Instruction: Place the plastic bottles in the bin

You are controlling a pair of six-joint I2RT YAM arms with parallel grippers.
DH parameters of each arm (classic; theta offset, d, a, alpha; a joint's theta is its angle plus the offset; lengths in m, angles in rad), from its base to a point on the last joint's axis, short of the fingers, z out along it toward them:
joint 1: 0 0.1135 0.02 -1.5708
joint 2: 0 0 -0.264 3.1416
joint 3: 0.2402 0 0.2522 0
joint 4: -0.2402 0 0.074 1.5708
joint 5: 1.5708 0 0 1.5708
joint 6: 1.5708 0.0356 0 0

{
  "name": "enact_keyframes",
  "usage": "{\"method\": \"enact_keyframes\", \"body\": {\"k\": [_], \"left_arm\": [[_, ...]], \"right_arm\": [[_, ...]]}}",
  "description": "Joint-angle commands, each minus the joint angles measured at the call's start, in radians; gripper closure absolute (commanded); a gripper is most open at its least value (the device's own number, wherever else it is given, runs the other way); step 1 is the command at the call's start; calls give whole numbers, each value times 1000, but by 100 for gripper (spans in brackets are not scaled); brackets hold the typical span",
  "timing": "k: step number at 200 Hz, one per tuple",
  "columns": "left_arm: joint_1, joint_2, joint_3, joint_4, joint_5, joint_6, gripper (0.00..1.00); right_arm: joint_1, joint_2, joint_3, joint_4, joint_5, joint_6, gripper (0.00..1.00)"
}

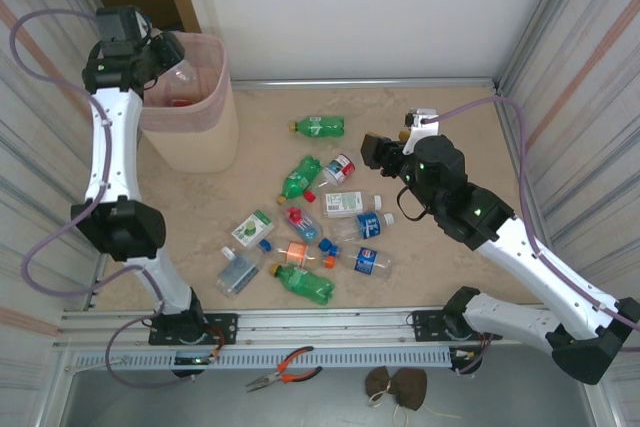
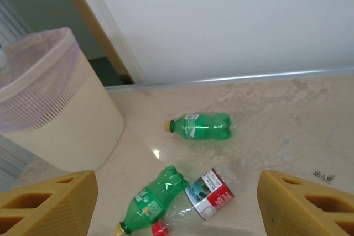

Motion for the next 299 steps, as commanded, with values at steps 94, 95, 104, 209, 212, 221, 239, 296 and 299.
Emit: {"method": "enact_keyframes", "body": {"k": [94,95,104,209,212,221,239,296,299], "left_arm": [[4,259,205,-294,-99,-631,51],[4,260,205,-296,-100,-635,51],[4,261,199,-305,-109,-661,51],[7,320,203,-311,-84,-752,25],[6,318,203,-310,-84,-752,25],[4,307,204,-302,-84,-749,24],[1,285,204,-284,-85,-729,24],[-12,108,18,60,-10,-434,26],[-12,94,-1,90,4,-412,27]], "right_arm": [[-8,-18,13,-36,25,27,25],[-8,-18,13,-36,26,27,25],[-8,-21,11,-37,29,26,25],[-9,-25,19,-51,47,33,25],[-10,-25,19,-50,48,35,25],[-10,-29,19,-52,50,37,25],[-9,-34,18,-55,53,40,25],[-8,-41,15,-58,58,43,25],[-8,-40,16,-59,56,43,25]]}}
